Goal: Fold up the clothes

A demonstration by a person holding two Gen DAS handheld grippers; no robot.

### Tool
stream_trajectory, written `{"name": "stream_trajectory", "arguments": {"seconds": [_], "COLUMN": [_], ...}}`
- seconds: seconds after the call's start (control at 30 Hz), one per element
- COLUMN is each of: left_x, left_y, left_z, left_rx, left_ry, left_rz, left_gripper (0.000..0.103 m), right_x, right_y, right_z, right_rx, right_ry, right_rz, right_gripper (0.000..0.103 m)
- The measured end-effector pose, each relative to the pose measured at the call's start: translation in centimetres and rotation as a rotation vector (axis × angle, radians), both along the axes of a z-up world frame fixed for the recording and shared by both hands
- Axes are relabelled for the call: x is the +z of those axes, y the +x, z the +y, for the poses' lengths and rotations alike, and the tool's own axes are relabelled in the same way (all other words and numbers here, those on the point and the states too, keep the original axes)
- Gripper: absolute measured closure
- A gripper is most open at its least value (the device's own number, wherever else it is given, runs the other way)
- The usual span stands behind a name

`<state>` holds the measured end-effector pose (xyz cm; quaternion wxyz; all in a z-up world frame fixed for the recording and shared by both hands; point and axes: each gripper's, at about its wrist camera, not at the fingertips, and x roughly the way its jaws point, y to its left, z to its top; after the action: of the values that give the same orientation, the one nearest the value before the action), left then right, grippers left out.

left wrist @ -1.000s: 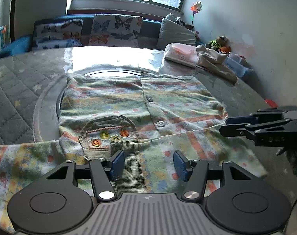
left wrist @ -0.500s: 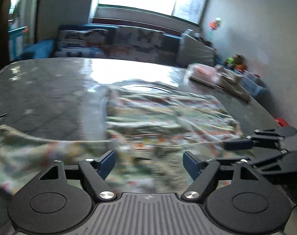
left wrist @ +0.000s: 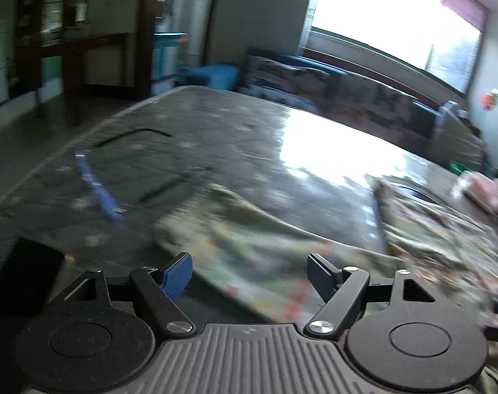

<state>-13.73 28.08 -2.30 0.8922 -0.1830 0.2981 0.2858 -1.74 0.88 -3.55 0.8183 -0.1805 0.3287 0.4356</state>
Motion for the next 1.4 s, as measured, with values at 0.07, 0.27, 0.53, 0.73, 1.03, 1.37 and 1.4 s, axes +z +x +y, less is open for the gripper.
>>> {"name": "stream_trajectory", "arguments": {"seconds": [0.07, 0.27, 0.53, 0.73, 1.03, 1.37, 1.4], "left_x": [-0.4, -1.8, -2.1, -1.1, 5.5, 9.1, 9.1], "left_y": [-0.1, 0.5, 1.2, 0.8, 2.3, 8.2, 8.8], "left_z": [1.3, 4.0, 5.1, 4.9, -2.9, -14.9, -15.8], "left_rx": [0.048, 0.159, 0.189, 0.167, -0.129, -0.564, -0.596], "left_ry": [-0.005, -0.027, -0.015, -0.068, -0.091, -0.191, -0.203], "left_rz": [0.009, 0.038, 0.034, -0.015, -0.163, -0.249, -0.251], "left_gripper": [0.031, 0.036, 0.077, 0.093, 0.093, 0.093, 0.093], "right_x": [0.2, 0.6, 0.7, 1.1, 2.0, 2.6, 2.5], "right_y": [-0.1, -0.3, -0.5, -0.6, -0.1, 0.4, 0.4], "right_z": [-0.2, -0.6, -1.3, -2.6, -5.3, -10.7, -11.3], "right_rx": [-0.002, -0.006, -0.026, -0.058, -0.119, -0.259, -0.275], "right_ry": [0.004, 0.016, 0.024, 0.04, 0.088, 0.142, 0.145], "right_rz": [-0.001, -0.002, 0.001, -0.007, -0.033, -0.053, -0.053], "right_gripper": [0.055, 0.055, 0.054, 0.054, 0.054, 0.054, 0.054]}}
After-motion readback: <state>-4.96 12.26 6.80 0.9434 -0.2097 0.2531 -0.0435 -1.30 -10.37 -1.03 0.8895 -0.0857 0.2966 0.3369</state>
